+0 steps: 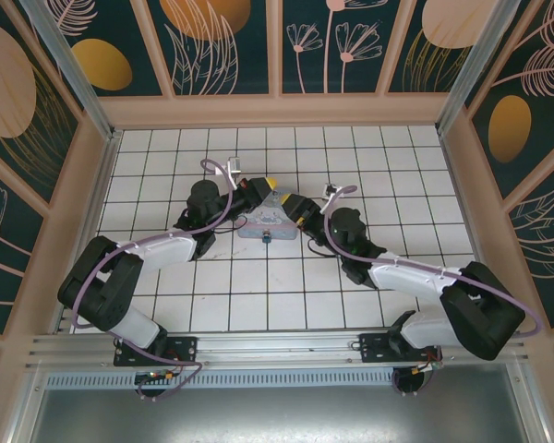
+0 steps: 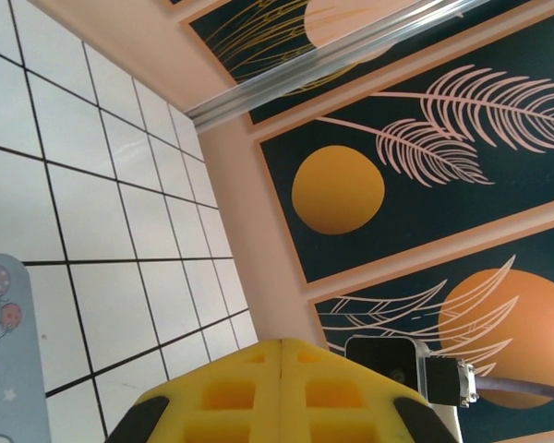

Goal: Unlock the padlock with the key

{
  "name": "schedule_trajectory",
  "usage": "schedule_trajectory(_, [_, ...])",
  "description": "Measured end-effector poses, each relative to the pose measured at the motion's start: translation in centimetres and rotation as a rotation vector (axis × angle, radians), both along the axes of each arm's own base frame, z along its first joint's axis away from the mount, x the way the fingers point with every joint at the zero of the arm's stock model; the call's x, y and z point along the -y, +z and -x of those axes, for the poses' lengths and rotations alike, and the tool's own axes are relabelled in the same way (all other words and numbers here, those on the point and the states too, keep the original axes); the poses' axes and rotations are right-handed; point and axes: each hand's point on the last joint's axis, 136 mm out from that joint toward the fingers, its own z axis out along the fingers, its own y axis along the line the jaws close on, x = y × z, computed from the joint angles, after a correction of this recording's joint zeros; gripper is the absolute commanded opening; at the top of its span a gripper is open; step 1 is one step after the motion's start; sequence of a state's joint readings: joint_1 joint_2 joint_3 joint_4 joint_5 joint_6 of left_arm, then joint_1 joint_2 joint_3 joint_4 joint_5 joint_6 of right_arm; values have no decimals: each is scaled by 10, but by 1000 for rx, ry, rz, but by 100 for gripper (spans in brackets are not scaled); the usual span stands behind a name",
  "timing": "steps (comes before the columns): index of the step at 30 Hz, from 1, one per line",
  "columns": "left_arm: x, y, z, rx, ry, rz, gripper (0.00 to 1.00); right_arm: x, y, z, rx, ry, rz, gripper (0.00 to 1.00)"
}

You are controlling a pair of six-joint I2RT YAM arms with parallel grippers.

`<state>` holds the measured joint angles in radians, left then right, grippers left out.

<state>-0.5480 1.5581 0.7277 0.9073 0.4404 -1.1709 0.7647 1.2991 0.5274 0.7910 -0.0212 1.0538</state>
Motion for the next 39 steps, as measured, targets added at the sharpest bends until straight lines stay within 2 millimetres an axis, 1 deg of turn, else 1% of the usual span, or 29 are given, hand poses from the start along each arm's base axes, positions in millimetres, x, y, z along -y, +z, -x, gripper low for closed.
schedule_trajectory(4, [1, 5, 1, 5, -8, 21, 0, 1, 19, 0, 82, 22, -42, 52])
schedule_trajectory(7, [2, 7, 3, 2, -22, 33, 0, 1, 25, -2, 127, 37, -54, 49])
schedule_trajectory(10, [2, 7, 4, -7, -27, 39, 0, -4, 23, -2, 142, 64, -51, 45])
schedule_trajectory(13, [3, 8, 5, -10, -31, 43, 0, -10, 15, -1, 139, 94, -42, 42])
schedule_trajectory(18, [3, 8, 5, -12, -32, 44, 0, -17, 3, -1, 126, 123, -31, 38])
schedule_trajectory(26, [3, 8, 5, -12, -35, 44, 0, -20, 6, -2, 140, 132, -43, 37])
schedule_trajectory(34, [4, 8, 7, -13, -47, 44, 0, -17, 9, -7, 148, 121, -47, 31])
schedule_trajectory(39, [4, 6, 8, -16, -49, 42, 0, -15, 8, -13, 145, 111, -44, 27])
